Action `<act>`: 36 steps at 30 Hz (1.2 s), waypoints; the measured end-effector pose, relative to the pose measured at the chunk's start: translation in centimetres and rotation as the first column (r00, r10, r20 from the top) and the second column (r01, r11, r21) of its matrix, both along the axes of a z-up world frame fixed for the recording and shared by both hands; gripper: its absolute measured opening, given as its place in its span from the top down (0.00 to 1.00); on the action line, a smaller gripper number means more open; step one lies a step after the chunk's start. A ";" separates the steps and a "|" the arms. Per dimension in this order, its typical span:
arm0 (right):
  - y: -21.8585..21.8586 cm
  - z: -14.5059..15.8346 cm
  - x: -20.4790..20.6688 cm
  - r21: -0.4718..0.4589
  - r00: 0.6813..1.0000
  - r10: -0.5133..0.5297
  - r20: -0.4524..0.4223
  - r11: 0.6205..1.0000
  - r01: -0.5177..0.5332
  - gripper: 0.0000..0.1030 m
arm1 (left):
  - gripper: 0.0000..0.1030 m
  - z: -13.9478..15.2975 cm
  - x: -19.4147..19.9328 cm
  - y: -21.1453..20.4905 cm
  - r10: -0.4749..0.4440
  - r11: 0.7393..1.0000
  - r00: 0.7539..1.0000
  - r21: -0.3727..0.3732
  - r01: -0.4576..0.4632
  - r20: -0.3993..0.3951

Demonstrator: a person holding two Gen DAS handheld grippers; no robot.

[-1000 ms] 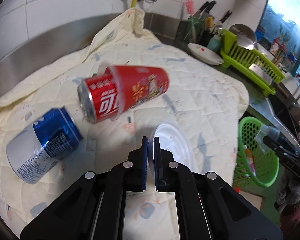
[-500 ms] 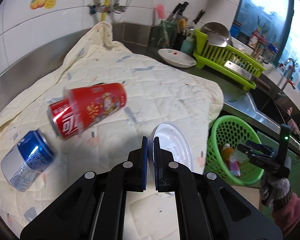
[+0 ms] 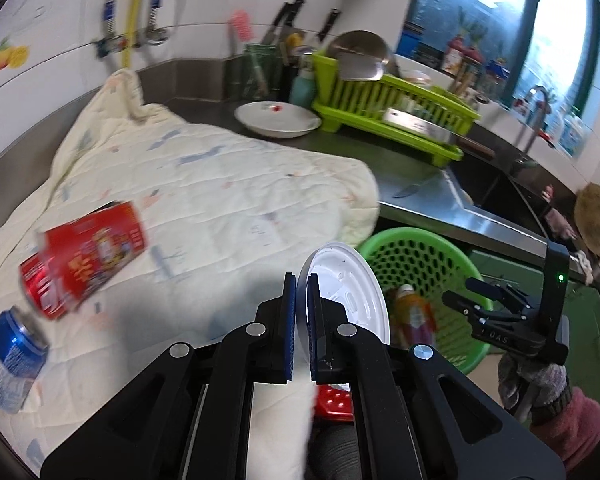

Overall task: Collect trash
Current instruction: 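Drop the clear cup into the basket with the right gripper while the left drops the white lid in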

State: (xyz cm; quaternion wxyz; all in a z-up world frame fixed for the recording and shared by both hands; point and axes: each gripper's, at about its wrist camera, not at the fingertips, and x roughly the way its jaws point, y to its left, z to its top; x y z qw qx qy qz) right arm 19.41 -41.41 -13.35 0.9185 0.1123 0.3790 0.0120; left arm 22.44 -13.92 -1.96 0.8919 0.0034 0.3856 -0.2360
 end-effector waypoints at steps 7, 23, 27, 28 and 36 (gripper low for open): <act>-1.6 1.1 -2.8 0.004 0.999 -0.031 0.035 1.000 0.031 0.31 | 0.96 -0.7 0.1 -5.4 -0.096 0.995 0.995 0.005 0.096 -0.017; -4.1 0.2 -6.0 0.035 0.997 -0.079 0.028 0.996 0.078 0.31 | 0.96 -5.3 1.0 -13.6 -0.174 0.977 0.982 0.113 0.181 -0.074; -4.2 0.0 -6.4 0.035 0.997 -0.077 0.025 0.997 0.076 0.31 | 0.96 -6.5 1.1 -14.7 -0.173 0.970 0.981 0.157 0.184 -0.081; -4.3 -0.1 -6.5 0.033 0.997 -0.077 0.025 0.997 0.076 0.31 | 0.95 -6.7 1.1 -14.9 -0.173 0.969 0.981 0.166 0.185 -0.084; -4.1 -0.2 -6.7 0.036 0.997 -0.079 0.023 0.996 0.078 0.29 | 0.90 -7.4 1.0 -15.6 -0.182 0.962 0.980 0.191 0.194 -0.082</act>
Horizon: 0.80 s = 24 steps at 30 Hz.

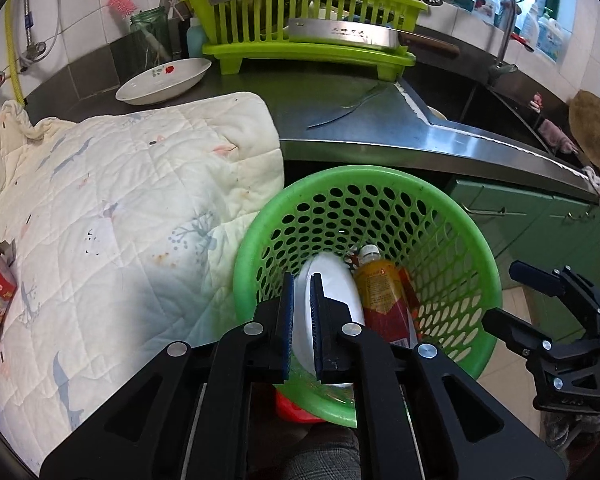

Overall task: Collect trash
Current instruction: 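Drop the clear cup into the basket with the right gripper while the left drops the white lid in, then move both tools back over the cloth toward the cans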

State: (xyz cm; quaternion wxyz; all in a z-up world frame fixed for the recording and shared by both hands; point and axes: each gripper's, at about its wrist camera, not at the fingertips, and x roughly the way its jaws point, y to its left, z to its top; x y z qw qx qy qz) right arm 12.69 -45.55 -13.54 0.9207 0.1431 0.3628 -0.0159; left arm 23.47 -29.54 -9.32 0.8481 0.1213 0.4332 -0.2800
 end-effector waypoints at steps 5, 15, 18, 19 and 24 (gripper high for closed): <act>0.3 0.1 -0.2 -0.002 1.000 0.000 0.004 1.000 0.000 0.27 | 0.53 0.4 -0.8 0.4 0.006 1.000 0.999 0.002 -0.006 0.044; 2.1 1.3 -0.2 -0.035 0.999 0.027 0.019 0.999 -0.026 0.24 | 0.26 3.2 -2.0 5.3 0.077 0.997 0.990 -0.037 -0.073 0.120; 3.1 2.0 0.1 -0.040 0.999 0.043 0.030 0.998 -0.041 0.22 | 0.23 4.0 -2.3 7.5 0.111 0.993 0.985 -0.058 -0.104 0.134; 3.4 2.1 0.2 -0.042 0.998 0.050 0.032 0.998 -0.049 0.22 | 0.21 4.2 -2.4 8.1 0.118 0.992 0.984 -0.060 -0.111 0.135; 5.9 3.1 1.0 -0.057 0.994 0.098 0.046 0.994 -0.095 0.20 | 0.12 5.5 -3.2 11.9 0.158 0.987 0.973 -0.058 -0.150 0.170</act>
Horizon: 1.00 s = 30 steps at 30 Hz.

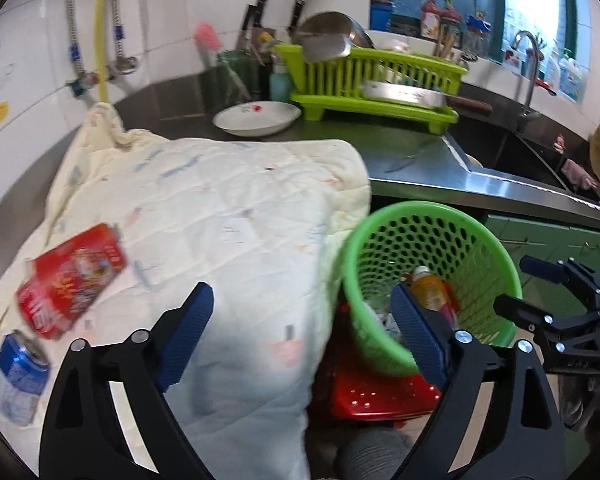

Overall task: Collect trash
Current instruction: 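Move both tools back over the cloth toward the cans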

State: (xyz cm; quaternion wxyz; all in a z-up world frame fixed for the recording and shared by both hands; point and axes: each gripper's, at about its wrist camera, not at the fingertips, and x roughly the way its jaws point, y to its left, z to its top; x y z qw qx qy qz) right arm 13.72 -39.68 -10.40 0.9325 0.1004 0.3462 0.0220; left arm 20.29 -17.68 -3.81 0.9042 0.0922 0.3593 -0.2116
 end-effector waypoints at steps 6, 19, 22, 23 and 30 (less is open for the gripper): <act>3.8 1.3 1.9 -0.024 0.997 0.079 0.014 0.997 -0.078 0.18 | 0.09 1.2 -0.5 5.2 0.071 0.997 0.997 -0.020 -0.071 0.002; 12.8 3.7 7.1 -0.145 0.954 0.300 0.012 0.944 -0.295 0.17 | 0.08 1.8 -0.8 17.7 0.265 0.964 0.964 -0.008 -0.265 0.023; 14.4 4.1 8.4 -0.162 0.940 0.341 0.006 0.928 -0.336 0.17 | 0.08 1.7 -0.1 20.1 0.291 0.957 0.956 0.000 -0.291 0.023; 15.1 4.1 8.8 -0.171 0.935 0.355 0.005 0.922 -0.348 0.16 | 0.08 1.7 0.2 20.5 0.294 0.956 0.955 0.005 -0.294 0.025; 17.7 3.9 10.9 -0.177 0.911 0.412 -0.005 0.897 -0.406 0.14 | 0.08 1.4 3.4 24.6 0.297 0.955 0.955 0.019 -0.297 -0.004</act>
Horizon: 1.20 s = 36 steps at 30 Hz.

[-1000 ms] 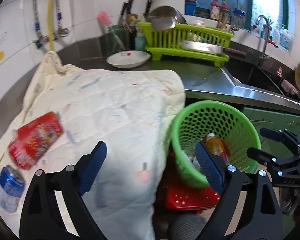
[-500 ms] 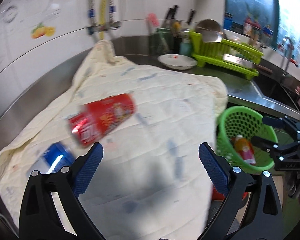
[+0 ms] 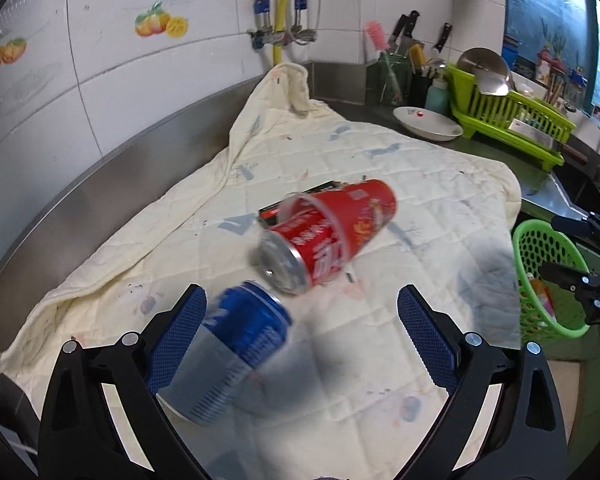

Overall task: Collect trash
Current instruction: 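Move both tools back over the cloth toward the cans, then grasp the blue-and-white can with the left gripper while the right grasps the red paper cup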

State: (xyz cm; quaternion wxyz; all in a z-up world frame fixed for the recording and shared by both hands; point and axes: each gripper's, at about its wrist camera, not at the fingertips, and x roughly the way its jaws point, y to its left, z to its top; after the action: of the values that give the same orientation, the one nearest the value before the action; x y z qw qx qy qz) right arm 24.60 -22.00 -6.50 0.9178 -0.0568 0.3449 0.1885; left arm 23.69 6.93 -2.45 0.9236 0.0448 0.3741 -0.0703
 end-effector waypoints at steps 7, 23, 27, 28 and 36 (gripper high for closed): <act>2.1 -0.7 1.2 -0.014 0.999 0.049 -0.020 0.999 -0.049 0.14 | 0.08 -1.2 -0.5 1.4 -0.060 0.995 0.998 0.084 0.062 -0.031; 8.5 -0.9 5.6 -0.219 0.959 0.283 -0.021 0.934 -0.281 0.14 | 0.08 -4.7 2.0 4.4 -0.095 0.981 0.983 0.155 0.119 -0.156; 10.4 -0.9 7.1 -0.294 0.933 0.358 -0.019 0.890 -0.348 0.14 | 0.08 -5.1 2.2 4.5 -0.107 0.976 0.980 0.168 0.136 -0.169; 10.7 -0.8 7.4 -0.311 0.925 0.379 -0.021 0.877 -0.366 0.14 | 0.08 -5.2 2.3 4.7 -0.107 0.978 0.979 0.161 0.136 -0.176; 14.9 -1.3 10.1 -0.525 0.822 0.567 -0.056 0.683 -0.507 0.14 | 0.08 -6.1 2.9 5.4 -0.098 0.983 0.976 0.133 0.125 -0.193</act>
State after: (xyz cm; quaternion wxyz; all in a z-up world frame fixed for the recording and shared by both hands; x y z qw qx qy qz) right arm 34.66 -7.09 -7.81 0.7891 -0.4103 0.2987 0.3460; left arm 26.63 12.37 -8.60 0.8735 0.1259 0.4597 -0.0988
